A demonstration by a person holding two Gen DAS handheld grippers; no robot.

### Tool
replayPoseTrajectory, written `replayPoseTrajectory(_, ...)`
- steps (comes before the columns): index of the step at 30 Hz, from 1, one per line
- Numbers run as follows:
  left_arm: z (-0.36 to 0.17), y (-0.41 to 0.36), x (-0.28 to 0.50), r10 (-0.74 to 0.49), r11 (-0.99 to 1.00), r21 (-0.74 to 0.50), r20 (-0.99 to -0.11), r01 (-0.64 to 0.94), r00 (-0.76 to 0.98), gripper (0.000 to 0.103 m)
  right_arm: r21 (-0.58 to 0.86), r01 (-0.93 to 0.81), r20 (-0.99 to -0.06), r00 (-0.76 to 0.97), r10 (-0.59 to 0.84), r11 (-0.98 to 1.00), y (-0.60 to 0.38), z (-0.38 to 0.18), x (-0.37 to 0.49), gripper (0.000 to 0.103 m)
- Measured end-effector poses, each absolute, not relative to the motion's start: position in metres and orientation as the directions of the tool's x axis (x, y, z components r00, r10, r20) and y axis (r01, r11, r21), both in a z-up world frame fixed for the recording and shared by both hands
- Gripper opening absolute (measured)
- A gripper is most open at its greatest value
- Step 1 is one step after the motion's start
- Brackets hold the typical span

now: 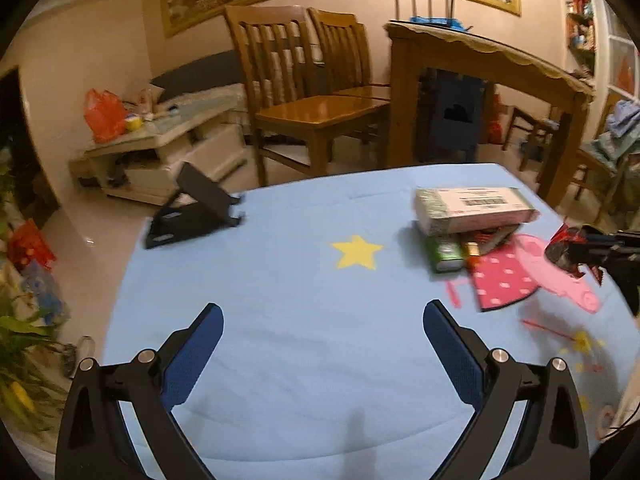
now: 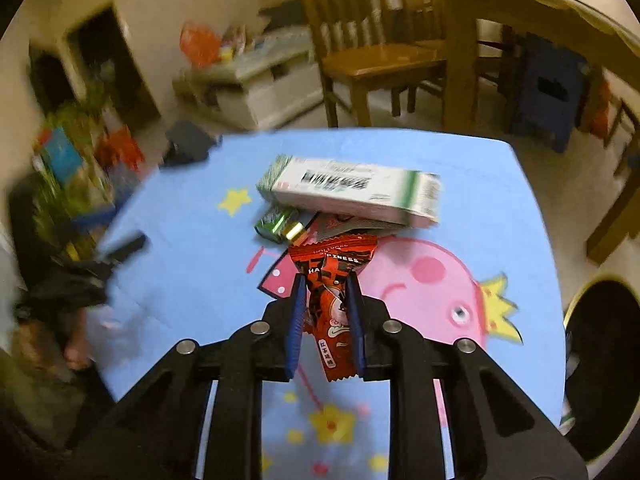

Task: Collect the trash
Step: 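Grasp the red candy wrapper with the right tool, then grasp the white-green ointment box with the left tool while the right tool holds the wrapper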

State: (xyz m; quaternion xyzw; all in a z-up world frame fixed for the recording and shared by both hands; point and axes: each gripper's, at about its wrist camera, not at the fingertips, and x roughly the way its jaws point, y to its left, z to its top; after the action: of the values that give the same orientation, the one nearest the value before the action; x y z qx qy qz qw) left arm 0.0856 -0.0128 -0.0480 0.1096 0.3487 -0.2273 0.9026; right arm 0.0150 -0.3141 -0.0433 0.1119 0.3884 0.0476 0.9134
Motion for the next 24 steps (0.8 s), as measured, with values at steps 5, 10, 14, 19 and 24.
replayPoseTrajectory(5, -0.047, -0.048, 0.085, -0.414, 0.813, 0.022, -0.682, 0.582, 0.603, 0.097, 0.387, 0.072, -0.597, 0.779, 0.190, 0.919, -0.374, -0.023, -0.044, 0.020)
replayPoseTrajectory(10, -0.039, -0.100, 0.100, -0.493, 0.684, 0.068, -0.692, 0.727, 0.528, 0.097, 0.460, 0.127, -0.558, 0.811, 0.175, 0.879, -0.419, -0.025, -0.079, 0.021)
replayPoseTrajectory(14, -0.041, -0.148, 0.123, -0.543, 0.476, 0.114, -0.742, 0.872, 0.393, 0.097, 0.480, 0.147, -0.557, 0.812, 0.172, 0.865, -0.434, -0.032, -0.092, 0.021)
replayPoseTrajectory(19, -0.056, -0.196, 0.162, -0.476, 0.369, 0.253, -0.775, 0.894, 0.415, 0.089, 0.503, 0.162, -0.549, 0.819, 0.169, 0.849, -0.441, -0.040, -0.093, 0.021)
replayPoseTrajectory(24, -0.057, -0.208, 0.190, -0.547, 0.319, 0.106, -0.791, 0.942, 0.274, 0.085, 0.525, 0.164, -0.548, 0.816, 0.184, 0.835, -0.443, -0.050, -0.081, 0.021)
